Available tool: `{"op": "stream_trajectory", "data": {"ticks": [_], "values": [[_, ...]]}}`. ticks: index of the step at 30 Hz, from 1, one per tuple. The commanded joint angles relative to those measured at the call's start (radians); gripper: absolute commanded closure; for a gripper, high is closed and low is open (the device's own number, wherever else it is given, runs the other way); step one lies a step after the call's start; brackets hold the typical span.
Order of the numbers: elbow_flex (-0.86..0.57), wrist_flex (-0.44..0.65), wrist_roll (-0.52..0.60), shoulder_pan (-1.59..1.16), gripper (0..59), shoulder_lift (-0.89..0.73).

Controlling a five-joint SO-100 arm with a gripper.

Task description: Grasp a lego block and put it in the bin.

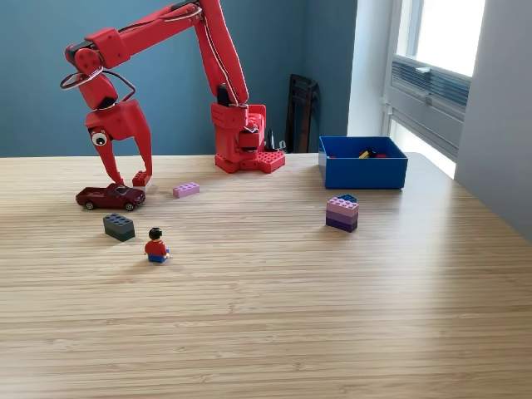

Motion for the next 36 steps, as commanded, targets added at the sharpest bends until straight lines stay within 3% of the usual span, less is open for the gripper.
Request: {"op": "stream_trajectory", "data": {"ticks": [1,8,19,36], "values": [[0.012,0.011,0.015,-0.011,41.3,0.038],[0.060,0.008,0.009,-0.012,43.3,0.038],[0.106,-0.006,-0.015,-0.008,53.3,0.038],[0.061,-0.002,-0.063,-0.011,58.5,0.040]]}}
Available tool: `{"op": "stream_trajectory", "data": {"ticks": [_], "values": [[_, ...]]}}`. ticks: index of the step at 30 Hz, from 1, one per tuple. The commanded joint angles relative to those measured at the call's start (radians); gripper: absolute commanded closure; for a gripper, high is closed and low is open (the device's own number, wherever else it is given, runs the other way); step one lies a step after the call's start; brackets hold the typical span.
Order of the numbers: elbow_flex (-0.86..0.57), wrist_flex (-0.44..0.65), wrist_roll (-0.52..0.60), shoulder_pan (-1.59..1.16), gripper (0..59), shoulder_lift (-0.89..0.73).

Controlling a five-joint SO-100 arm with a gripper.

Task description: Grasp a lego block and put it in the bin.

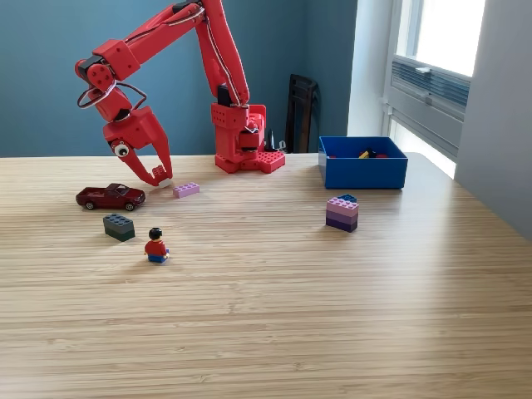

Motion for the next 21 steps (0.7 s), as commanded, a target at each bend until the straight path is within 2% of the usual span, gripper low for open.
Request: {"op": "stream_trajectory", "data": {"ticks": [1,5,10,14,21], "values": [[-0.084,0.026,-0.003,0.006,58.5,0.038],[-0.201,0.112,0.000,-0.018,58.5,0.038],[-0.422,0.236,0.025,-0.077,58.6,0.038],[-0.558,0.288,0.046,-0.156,58.6,0.038],[-0.598,0.295,0.083,-0.420,58.6,0.038]]}}
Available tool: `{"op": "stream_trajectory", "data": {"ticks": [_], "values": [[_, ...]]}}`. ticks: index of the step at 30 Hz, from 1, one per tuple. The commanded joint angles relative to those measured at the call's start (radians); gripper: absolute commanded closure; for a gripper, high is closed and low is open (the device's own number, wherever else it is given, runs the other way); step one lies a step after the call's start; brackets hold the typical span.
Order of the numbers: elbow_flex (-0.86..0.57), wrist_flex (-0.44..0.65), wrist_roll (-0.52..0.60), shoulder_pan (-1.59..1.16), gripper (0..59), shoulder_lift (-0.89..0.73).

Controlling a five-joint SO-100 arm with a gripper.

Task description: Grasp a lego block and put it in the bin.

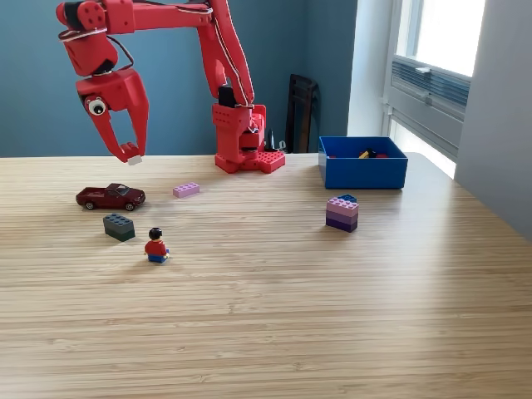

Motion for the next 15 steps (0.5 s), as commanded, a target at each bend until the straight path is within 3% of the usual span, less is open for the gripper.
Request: {"op": "stream_trajectory", "data": {"ticks": [1,15], "values": [[-0.069,0.025,0.025,-0.230,58.6,0.040],[-0.081,0.023,0.253,-1.062,58.6,0.038]]}}
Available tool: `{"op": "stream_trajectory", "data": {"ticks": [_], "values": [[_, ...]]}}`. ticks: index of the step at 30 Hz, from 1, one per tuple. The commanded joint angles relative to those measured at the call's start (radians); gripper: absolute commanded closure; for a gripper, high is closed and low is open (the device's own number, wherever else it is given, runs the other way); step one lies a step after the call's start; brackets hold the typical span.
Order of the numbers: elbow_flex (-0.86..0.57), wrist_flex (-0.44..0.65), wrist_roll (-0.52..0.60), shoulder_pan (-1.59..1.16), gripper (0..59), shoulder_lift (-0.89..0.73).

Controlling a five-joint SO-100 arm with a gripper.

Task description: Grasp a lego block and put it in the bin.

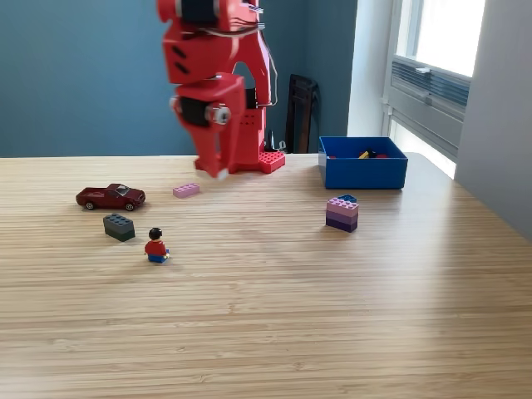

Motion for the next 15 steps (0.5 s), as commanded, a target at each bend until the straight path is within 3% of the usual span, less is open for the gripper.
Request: {"op": "stream_trajectory", "data": {"ticks": [1,7,15], "values": [[-0.072,0.021,0.097,-0.359,58.6,0.038],[-0.110,0.021,0.184,-0.727,58.6,0.037],[-0.170,0.023,0.138,-0.986,58.6,0.028]]}}
